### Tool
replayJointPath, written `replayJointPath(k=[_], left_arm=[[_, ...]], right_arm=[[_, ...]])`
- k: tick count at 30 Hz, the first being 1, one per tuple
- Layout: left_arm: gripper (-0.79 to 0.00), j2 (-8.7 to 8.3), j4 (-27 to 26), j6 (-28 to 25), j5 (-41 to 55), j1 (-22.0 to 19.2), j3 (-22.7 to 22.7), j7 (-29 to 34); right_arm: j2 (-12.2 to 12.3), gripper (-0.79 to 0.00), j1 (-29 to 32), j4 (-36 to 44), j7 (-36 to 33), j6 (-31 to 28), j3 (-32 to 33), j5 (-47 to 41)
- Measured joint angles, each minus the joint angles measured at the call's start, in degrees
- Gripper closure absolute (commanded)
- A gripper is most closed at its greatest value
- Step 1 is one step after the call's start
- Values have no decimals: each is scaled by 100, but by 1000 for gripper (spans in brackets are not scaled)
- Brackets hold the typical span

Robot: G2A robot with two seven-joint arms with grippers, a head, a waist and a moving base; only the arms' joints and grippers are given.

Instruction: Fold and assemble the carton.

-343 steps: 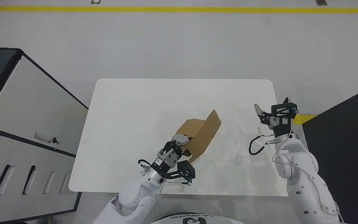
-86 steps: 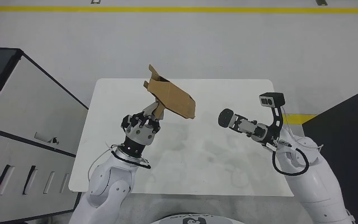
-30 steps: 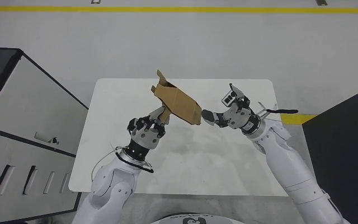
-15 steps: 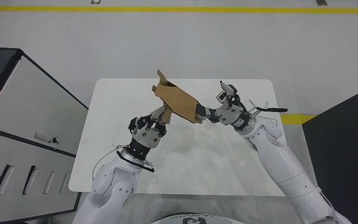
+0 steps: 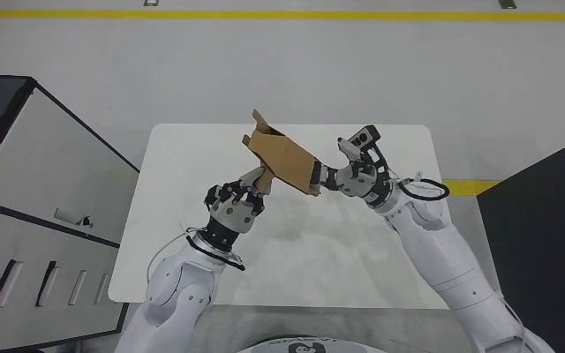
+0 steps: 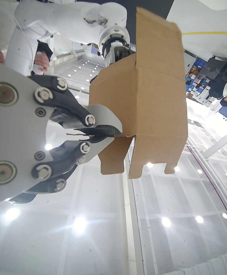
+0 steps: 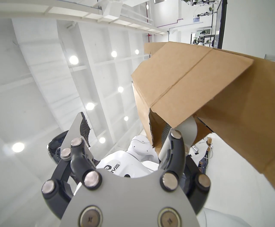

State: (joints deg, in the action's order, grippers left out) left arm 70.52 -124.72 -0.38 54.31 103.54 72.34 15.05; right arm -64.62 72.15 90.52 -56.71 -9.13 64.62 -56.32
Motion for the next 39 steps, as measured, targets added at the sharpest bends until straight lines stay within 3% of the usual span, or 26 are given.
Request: replayJointPath(k=[13,21,27,30,33,35,37,38,39], left_arm=[[0,-2,30,174,14,-19,77,-33],[0,2,72,246,25,-60,92,-62],[0,5,96,290,-7,-79,102,-108],[0,5,109,318,-33,-83,105,-137],[0,6,113,332,-62,-83,111,-171],[0,6,115,336,-79,-79,116,-184],[-336,6,117,349,-100,-76,122,-192],[-785,6,115,353,-104,-74,124,-193],[-785,6,113,355,-109,-72,126,-193]], right_arm=[[-69,-554,-88,22,-70,-719,-46,683],[-100,-449,-111,-2,-34,-883,-53,938],[-126,-305,-145,-52,-41,-958,-64,1021],[-137,-289,-169,-83,-44,-970,-74,1084],[-145,-212,-189,-123,-19,-961,-77,1183],[-148,0,-199,-145,10,-956,-75,1264],[-153,0,-204,-158,38,-952,-73,1331],[-154,0,-205,-163,46,-952,-69,1348],[-156,0,-205,-170,56,-951,-61,1369]])
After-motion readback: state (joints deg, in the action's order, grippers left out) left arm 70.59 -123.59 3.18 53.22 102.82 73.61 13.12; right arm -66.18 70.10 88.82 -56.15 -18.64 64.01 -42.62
